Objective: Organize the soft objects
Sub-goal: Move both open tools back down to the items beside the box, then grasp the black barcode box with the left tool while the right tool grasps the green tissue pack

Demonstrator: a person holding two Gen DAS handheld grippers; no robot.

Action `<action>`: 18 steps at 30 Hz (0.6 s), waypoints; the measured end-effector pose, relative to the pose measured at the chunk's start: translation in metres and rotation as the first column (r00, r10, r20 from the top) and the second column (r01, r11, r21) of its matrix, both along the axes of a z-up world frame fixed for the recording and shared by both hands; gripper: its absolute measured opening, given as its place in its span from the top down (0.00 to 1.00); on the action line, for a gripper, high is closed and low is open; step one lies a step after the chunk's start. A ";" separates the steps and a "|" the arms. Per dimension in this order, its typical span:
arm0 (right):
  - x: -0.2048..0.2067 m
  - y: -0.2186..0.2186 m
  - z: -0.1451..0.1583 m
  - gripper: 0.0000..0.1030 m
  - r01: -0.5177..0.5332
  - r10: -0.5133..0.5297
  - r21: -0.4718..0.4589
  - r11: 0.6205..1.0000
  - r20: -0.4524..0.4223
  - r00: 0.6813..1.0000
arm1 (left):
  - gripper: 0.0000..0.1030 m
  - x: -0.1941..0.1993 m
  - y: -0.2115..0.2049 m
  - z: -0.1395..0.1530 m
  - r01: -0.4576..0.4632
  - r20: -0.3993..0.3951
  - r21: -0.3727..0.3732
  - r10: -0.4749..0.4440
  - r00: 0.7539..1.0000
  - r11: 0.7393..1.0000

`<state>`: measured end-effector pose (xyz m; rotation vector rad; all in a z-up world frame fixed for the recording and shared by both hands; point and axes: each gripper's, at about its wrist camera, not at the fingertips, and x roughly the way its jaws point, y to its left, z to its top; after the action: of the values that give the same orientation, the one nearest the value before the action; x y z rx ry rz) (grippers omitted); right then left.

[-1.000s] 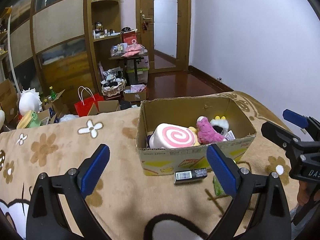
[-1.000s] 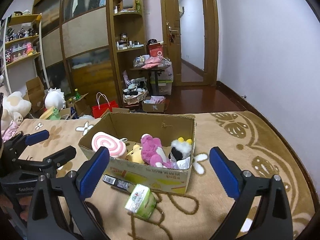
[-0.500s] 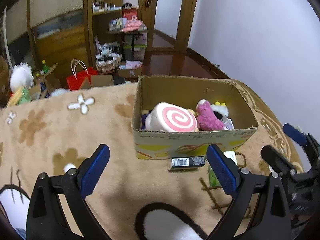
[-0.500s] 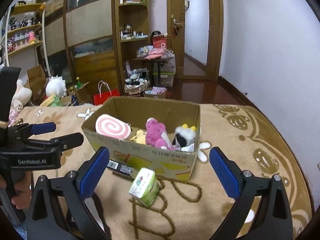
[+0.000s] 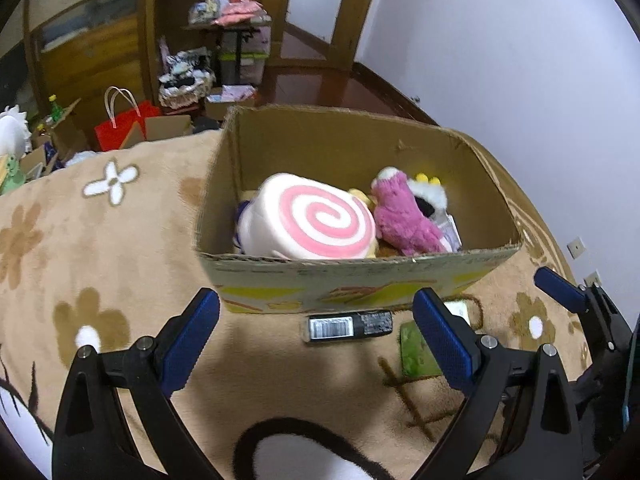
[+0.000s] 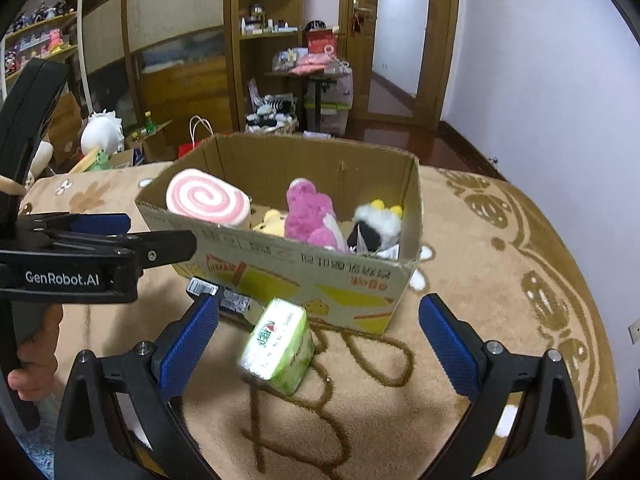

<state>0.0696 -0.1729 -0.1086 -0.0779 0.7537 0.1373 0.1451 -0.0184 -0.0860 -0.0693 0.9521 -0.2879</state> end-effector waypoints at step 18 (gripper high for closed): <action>0.023 0.013 -0.053 0.00 -0.063 0.060 -0.013 0.998 -0.189 0.980 | 0.10 0.021 -0.024 -0.041 0.087 -0.166 -0.005 -0.087 0.982 0.996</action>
<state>0.0926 -0.1597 -0.1616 -0.1077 0.9420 0.1984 0.1658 -0.0425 -0.1270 -0.0502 1.1228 -0.3661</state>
